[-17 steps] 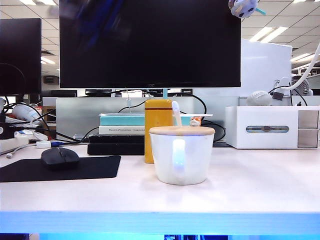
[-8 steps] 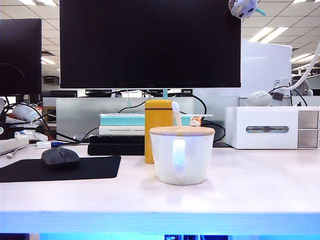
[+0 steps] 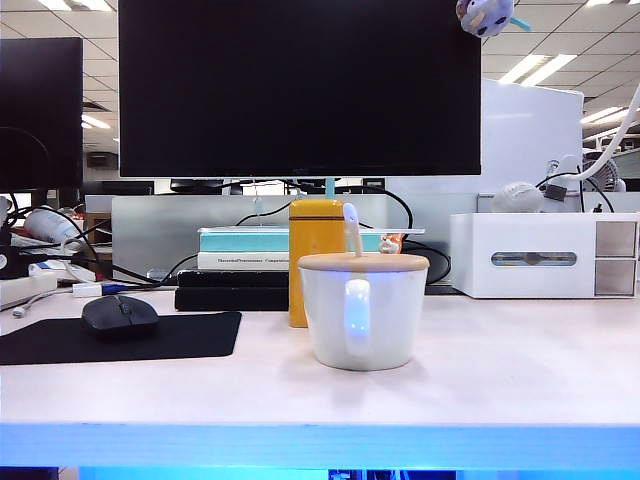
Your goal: Place the black mouse on the black mouse pad.
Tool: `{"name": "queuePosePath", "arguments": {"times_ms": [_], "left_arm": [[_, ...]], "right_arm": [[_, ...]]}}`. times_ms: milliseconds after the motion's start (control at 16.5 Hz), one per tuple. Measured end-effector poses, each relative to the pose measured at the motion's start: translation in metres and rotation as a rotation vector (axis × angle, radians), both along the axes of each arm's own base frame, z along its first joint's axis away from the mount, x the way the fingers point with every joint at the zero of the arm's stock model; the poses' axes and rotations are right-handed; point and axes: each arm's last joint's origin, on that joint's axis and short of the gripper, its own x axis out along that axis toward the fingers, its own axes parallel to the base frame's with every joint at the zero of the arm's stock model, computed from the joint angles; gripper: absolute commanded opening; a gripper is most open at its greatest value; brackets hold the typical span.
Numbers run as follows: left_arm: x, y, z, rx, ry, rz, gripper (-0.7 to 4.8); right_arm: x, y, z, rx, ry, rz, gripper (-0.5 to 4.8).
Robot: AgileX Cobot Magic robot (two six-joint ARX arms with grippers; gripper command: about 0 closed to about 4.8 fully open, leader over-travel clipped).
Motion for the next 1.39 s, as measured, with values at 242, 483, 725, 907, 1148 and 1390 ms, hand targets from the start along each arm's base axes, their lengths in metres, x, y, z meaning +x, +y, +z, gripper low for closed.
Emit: {"name": "queuePosePath", "arguments": {"times_ms": [242, 483, 725, 907, 1148, 1390], "left_arm": [[0.058, -0.002, -0.107, -0.083, 0.085, 0.089, -0.05], [0.064, -0.001, -0.157, -0.056, 0.169, 0.132, -0.05], [0.062, -0.001, -0.188, -0.040, 0.247, 0.137, -0.05], [0.061, 0.001, -0.192, -0.020, 0.271, 0.195, -0.02], [0.062, 0.001, -0.190, -0.017, 0.246, 0.202, -0.02], [0.062, 0.001, -0.190, -0.017, 0.245, 0.202, -0.02]], "right_arm": [[-0.006, -0.006, -0.006, -0.055, 0.056, 0.000, -0.01], [-0.006, -0.005, -0.007, -0.061, 0.063, 0.000, -0.01], [-0.004, -0.003, -0.010, -0.076, 0.078, 0.000, -0.01], [-0.003, -0.002, -0.010, -0.077, 0.079, 0.000, -0.01], [-0.001, 0.000, -0.011, -0.085, 0.088, 0.000, -0.01], [-0.002, -0.001, -0.011, -0.083, 0.086, 0.000, -0.01]]}}
